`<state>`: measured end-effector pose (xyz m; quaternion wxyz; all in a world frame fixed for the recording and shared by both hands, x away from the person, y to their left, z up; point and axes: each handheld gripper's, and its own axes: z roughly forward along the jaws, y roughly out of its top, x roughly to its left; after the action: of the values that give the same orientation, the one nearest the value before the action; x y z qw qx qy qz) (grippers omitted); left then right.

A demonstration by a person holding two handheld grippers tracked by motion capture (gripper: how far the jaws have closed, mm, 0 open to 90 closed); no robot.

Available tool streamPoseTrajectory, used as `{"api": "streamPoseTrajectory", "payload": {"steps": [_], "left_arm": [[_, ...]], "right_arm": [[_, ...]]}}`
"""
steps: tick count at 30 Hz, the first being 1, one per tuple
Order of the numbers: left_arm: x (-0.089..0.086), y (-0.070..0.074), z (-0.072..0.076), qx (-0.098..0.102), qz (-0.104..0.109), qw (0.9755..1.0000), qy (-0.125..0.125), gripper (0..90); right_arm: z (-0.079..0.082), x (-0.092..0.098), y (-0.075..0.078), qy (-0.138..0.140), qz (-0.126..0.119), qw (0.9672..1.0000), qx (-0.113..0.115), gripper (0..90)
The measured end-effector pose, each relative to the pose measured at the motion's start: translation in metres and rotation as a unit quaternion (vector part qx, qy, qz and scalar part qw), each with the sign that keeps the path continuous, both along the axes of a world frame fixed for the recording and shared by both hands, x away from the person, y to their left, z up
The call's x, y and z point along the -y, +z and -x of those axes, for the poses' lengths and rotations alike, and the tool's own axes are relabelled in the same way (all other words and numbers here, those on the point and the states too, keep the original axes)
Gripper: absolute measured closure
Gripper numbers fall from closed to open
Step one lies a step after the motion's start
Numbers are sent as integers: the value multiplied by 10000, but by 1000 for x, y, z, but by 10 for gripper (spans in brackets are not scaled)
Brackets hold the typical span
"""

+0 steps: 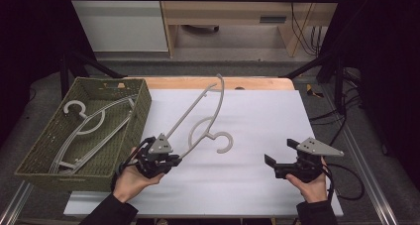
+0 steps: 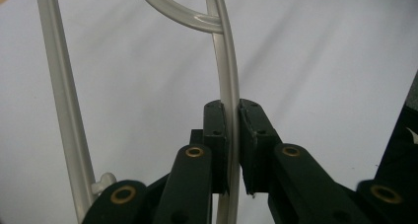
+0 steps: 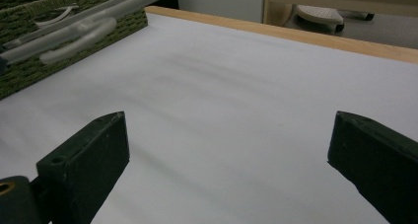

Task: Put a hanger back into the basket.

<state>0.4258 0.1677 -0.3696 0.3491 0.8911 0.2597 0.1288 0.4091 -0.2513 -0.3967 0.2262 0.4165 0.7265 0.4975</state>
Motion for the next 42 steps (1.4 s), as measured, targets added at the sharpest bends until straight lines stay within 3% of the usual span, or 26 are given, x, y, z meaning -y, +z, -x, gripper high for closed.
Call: {"api": "streamPoseTrajectory", "payload": {"steps": [7,23,28,32,36,42], "left_arm": [[-11,15,4,83,244,9997,-7,826],[-28,39,10,196,540,9983,-77,826],[-30,50,13,291,520,9980,-187,826],[-33,58,14,341,379,9984,-259,826],[-41,64,11,335,179,9990,-238,826],[-62,70,5,273,53,9996,-102,826]], "right_arm": [[1,3,2,-59,-48,9999,93,13],[3,6,5,-89,-100,9998,159,6],[2,6,5,-103,-85,9998,164,7],[2,7,5,-116,-90,9998,161,8],[2,7,5,-120,-82,9998,157,8],[2,6,5,-113,-78,9998,162,8]]}}
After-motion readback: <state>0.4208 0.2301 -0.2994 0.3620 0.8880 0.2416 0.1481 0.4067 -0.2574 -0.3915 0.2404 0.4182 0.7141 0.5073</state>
